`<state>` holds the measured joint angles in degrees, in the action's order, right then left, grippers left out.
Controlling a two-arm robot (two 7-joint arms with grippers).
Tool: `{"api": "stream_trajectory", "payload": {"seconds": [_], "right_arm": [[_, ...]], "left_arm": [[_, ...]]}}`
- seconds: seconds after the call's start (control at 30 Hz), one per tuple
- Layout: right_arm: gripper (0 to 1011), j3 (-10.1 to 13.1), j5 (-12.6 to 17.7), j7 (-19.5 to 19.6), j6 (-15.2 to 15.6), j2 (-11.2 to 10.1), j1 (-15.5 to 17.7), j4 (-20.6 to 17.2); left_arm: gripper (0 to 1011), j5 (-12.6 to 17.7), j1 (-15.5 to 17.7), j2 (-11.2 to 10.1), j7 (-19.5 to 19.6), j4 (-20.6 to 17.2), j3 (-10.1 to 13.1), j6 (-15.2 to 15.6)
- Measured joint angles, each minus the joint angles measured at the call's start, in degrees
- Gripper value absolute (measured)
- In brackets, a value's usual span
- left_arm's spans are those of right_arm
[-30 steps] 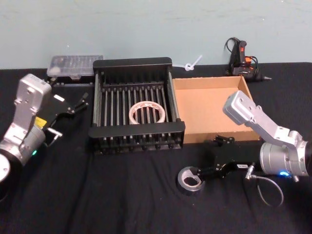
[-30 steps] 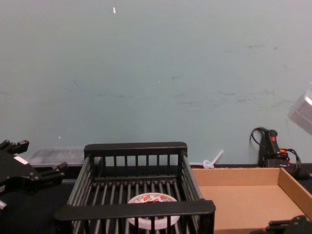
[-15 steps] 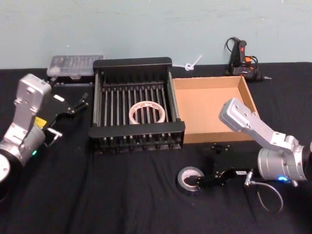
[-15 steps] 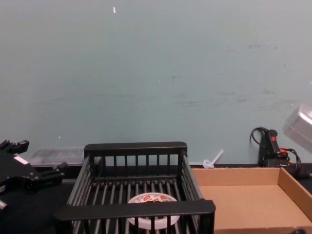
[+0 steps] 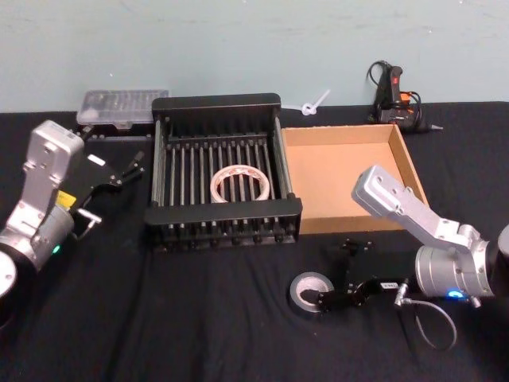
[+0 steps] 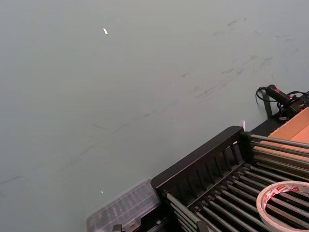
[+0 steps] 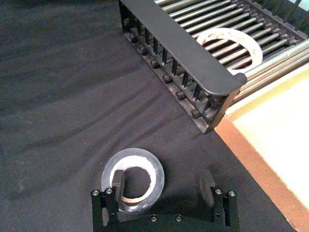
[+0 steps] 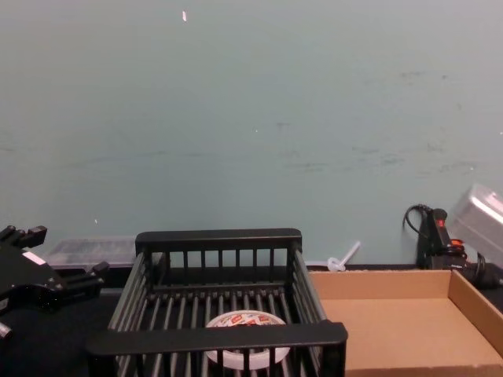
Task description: Pick up the white tape and place it into the black box , Pick up the silver tape and place it into the brown box.
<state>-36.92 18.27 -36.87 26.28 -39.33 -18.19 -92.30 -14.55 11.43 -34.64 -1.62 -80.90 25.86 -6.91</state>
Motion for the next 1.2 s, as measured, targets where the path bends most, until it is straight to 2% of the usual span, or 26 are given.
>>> {"api": "stream_trajectory", "payload": {"seconds": [0.87, 0.97, 1.2], "right_arm": [[998, -0.51, -0.51, 0.32, 0.0, 0.6, -0.53, 1.06], [964, -0.5, -0.52, 0.32, 0.0, 0.6, -0.52, 1.06], [761, -0.47, -0.52, 0.32, 0.01, 0.6, -0.49, 1.02]], "left_arm": [[1001, 0.0, 0.0, 0.0, 0.0, 0.0, 0.0, 0.0], [1001, 0.0, 0.0, 0.0, 0.0, 0.0, 0.0, 0.0], [1001, 0.0, 0.0, 0.0, 0.0, 0.0, 0.0, 0.0]]}}
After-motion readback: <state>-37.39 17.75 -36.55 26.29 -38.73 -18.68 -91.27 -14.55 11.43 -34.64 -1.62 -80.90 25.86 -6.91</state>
